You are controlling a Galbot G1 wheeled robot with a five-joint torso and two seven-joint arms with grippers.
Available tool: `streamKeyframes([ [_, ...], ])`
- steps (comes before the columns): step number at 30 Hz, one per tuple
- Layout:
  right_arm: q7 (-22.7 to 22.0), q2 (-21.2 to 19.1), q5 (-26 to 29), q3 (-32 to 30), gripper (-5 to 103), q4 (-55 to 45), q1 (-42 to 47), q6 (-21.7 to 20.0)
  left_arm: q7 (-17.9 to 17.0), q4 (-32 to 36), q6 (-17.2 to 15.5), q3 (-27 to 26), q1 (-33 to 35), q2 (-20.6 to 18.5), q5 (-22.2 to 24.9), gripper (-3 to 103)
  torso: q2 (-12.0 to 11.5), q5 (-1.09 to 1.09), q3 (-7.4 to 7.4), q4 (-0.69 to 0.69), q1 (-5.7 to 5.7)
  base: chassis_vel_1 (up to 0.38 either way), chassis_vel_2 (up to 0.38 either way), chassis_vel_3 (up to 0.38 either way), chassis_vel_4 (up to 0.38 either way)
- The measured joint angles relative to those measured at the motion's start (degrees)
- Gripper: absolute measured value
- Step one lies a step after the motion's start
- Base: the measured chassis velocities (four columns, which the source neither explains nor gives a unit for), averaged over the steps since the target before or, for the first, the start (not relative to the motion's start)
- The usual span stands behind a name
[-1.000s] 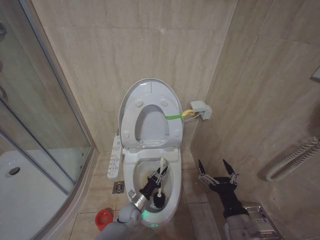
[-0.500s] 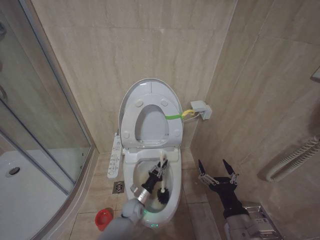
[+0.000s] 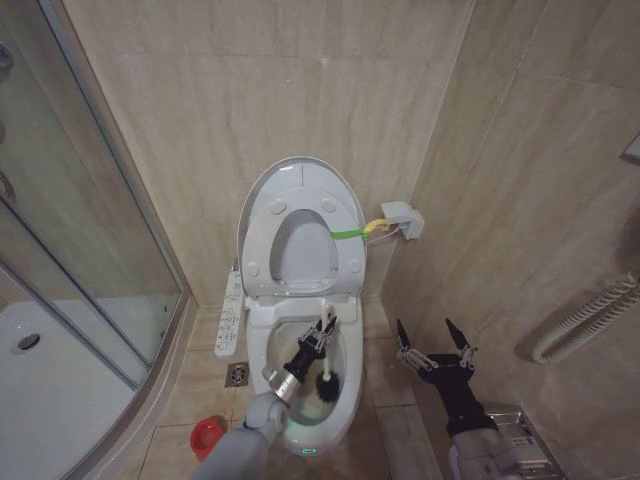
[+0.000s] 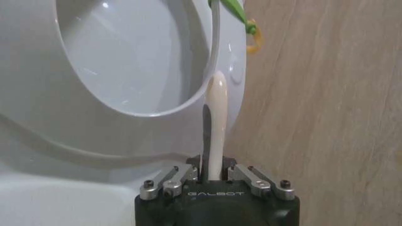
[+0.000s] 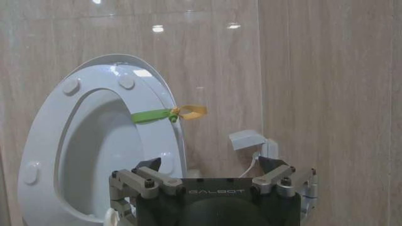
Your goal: Open the toilet lid, clean the toilet bowl with a toilet brush, close the toilet lid, and flush.
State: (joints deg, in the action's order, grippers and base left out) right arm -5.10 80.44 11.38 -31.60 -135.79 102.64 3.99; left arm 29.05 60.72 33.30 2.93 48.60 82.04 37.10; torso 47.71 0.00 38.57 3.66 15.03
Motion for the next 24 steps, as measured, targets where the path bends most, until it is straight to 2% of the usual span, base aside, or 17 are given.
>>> streamKeyframes([
  [7, 0.0, 0.0, 0.0, 0.0, 100, 0.0, 0.0, 0.0, 1.35, -2.15, 1.13, 0.85, 1.51, 0.78, -1.62, 21, 0.0, 0.0, 0.0, -0.02, 0.0, 0.0, 0.0, 0.0, 0.0],
  [11, 0.0, -0.01, 0.0, 0.0, 100, 0.0, 0.0, 0.0, 1.69, -1.6, 1.26, 1.23, 1.96, -0.7, -1.65, 21, 0.0, 0.0, 0.0, -0.02, 0.0, 0.0, 0.0, 0.0, 0.0],
  [17, 0.0, 0.0, 0.0, 0.0, 100, 0.0, 0.0, 0.0, 1.09, -2.04, 0.95, 1.56, -0.86, -2.03, -0.25, 21, 0.0, 0.01, 0.0, -0.02, 0.0, 0.0, 0.0, 0.0, 0.0],
  [24, 0.0, -0.01, 0.0, 0.0, 100, 0.0, 0.0, 0.0, 0.68, -3.1, 0.91, 1.45, -0.63, 0.96, 0.46, 21, 0.0, 0.01, 0.0, -0.01, 0.0, 0.0, 0.0, 0.0, 0.0],
])
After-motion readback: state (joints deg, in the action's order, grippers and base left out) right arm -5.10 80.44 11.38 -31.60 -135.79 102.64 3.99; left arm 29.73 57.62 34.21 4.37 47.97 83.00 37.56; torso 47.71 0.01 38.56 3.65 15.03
